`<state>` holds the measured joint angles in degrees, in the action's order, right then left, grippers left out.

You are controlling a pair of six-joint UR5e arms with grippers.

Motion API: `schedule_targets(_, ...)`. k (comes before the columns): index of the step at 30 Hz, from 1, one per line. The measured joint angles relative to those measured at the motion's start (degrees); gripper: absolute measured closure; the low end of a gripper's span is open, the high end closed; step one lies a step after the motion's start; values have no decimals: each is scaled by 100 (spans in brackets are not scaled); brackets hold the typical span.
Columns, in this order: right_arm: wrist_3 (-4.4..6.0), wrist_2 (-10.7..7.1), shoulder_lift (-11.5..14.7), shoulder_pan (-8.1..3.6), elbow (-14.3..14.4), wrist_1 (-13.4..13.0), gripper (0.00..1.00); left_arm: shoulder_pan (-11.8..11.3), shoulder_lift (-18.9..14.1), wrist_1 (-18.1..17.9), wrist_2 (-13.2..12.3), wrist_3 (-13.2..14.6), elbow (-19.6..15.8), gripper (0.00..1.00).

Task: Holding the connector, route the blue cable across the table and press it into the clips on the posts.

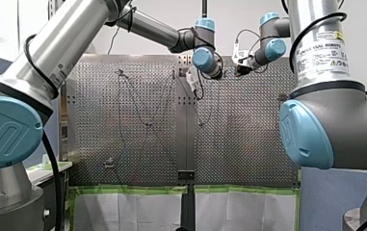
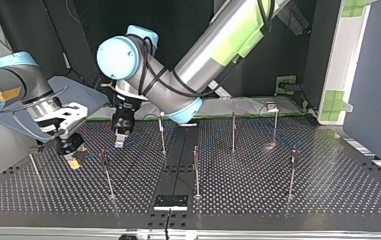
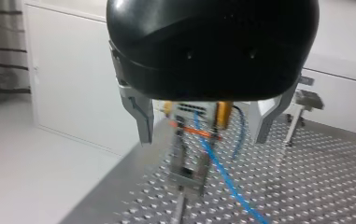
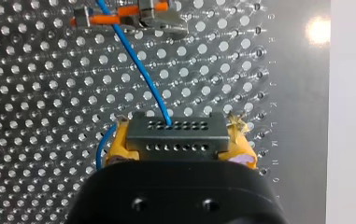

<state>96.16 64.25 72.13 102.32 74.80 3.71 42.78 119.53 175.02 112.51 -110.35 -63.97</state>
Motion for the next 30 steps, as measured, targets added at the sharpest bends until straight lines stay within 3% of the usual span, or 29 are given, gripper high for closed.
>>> schedule_targets(14, 3, 0, 0, 34, -2, 6, 100, -91, -726, -547, 568, -21, -725, 1)
schedule_targets(22, -5, 0, 0, 60, -2, 11, 100, -17, -1129, -943, 684, -264, -1129, 1)
schedule_targets(30, -14, 4, 0, 85, -2, 14, 100, 98, -1486, -1328, 969, -443, -1513, 1)
